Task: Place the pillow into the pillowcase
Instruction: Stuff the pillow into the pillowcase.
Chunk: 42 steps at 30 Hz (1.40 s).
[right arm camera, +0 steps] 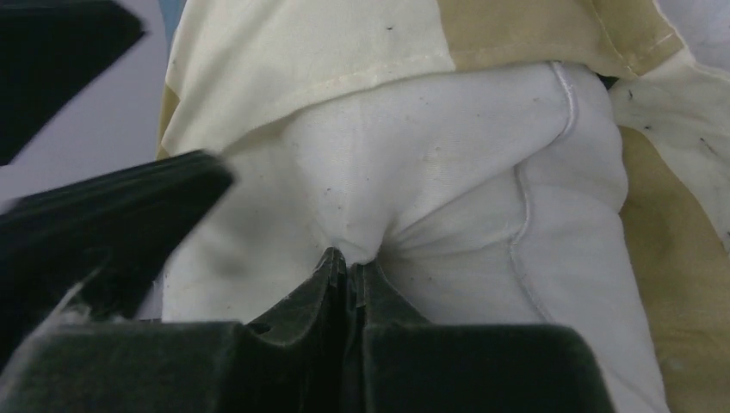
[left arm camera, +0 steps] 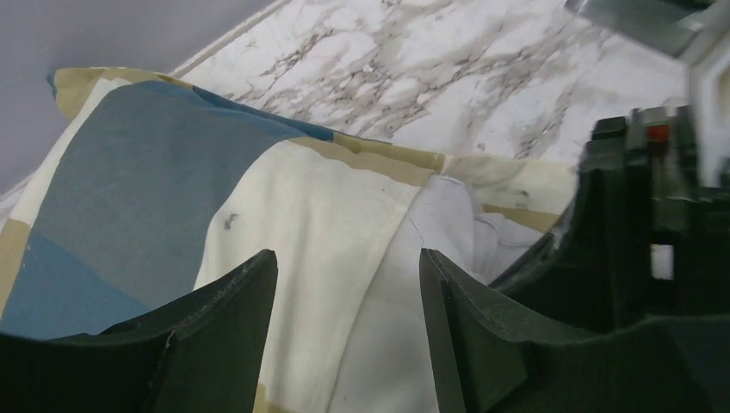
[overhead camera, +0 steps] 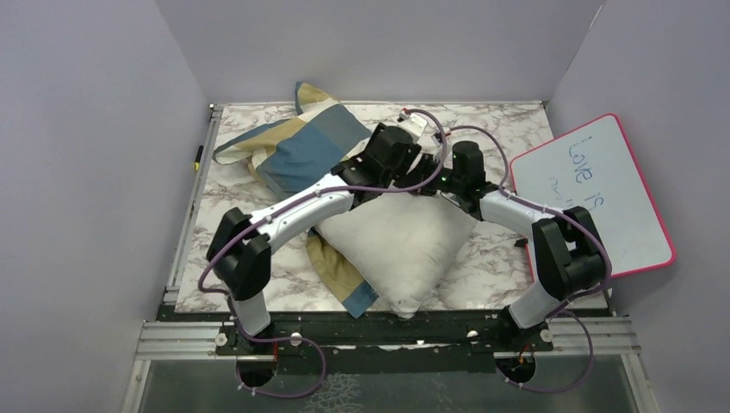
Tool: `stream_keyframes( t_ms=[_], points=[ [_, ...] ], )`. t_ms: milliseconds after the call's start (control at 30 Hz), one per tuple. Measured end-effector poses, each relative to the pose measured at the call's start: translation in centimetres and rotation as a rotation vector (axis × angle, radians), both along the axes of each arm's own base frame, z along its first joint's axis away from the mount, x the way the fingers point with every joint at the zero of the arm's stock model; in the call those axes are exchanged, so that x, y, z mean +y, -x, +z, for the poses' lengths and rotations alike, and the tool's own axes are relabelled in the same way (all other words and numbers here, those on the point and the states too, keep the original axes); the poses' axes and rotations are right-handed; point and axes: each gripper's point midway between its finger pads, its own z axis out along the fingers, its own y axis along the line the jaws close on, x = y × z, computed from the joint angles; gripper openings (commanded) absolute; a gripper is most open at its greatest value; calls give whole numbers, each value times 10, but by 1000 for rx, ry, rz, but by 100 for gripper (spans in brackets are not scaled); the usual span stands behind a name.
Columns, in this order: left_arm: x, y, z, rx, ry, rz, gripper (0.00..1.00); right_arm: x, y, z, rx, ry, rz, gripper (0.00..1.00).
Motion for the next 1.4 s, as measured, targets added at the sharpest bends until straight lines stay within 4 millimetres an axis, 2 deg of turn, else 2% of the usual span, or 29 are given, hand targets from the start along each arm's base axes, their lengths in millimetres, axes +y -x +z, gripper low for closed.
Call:
stream_keyframes(
  t_ms=[133,200,267,367,433,533,567,700,800,833,900,1033,1100,1200,1267,1333,1400],
  points=[
    [2,-18,-53,50,-165,29,65,1,4,2,-18,-23,-8,0],
    [10,-24,-68,58,-225,58,64,1,4,3,-27,-30,-14,0],
    [14,-28,-73,51,-251,78,64,1,3,4,-32,-35,-20,0],
    [15,-34,-67,16,-258,91,59,1,2,5,-34,-39,-25,0],
    [17,-38,-63,-4,-263,103,44,1,3,5,-34,-42,-27,0],
    [19,-45,-62,-23,-276,105,1,1,3,7,-40,-53,-32,0],
    [19,-46,-62,-27,-285,99,0,1,4,7,-41,-63,-35,0],
    [7,-42,-62,-28,-279,49,0,1,7,7,-38,-119,-59,0],
    [-14,-26,-53,-19,-182,-23,0,1,8,9,-26,-177,-104,0],
    [-23,-15,-48,-14,-107,-57,0,1,8,11,-22,-196,-119,0],
    [-28,5,-36,-8,-5,-93,0,2,6,16,-15,-234,-152,0],
    [-25,40,-22,2,213,-132,0,4,4,23,10,-313,-206,0],
    [-23,47,-24,8,280,-129,0,6,4,23,30,-355,-235,0],
    [-23,51,-43,37,302,-128,0,7,2,16,67,-389,-287,0],
    [-24,51,-50,51,297,-128,11,8,0,13,82,-395,-306,2],
    [-24,50,-51,55,288,-127,30,8,0,11,91,-395,-313,14],
    [-28,53,-46,71,277,-144,42,8,0,10,86,-383,-315,27]
  ],
)
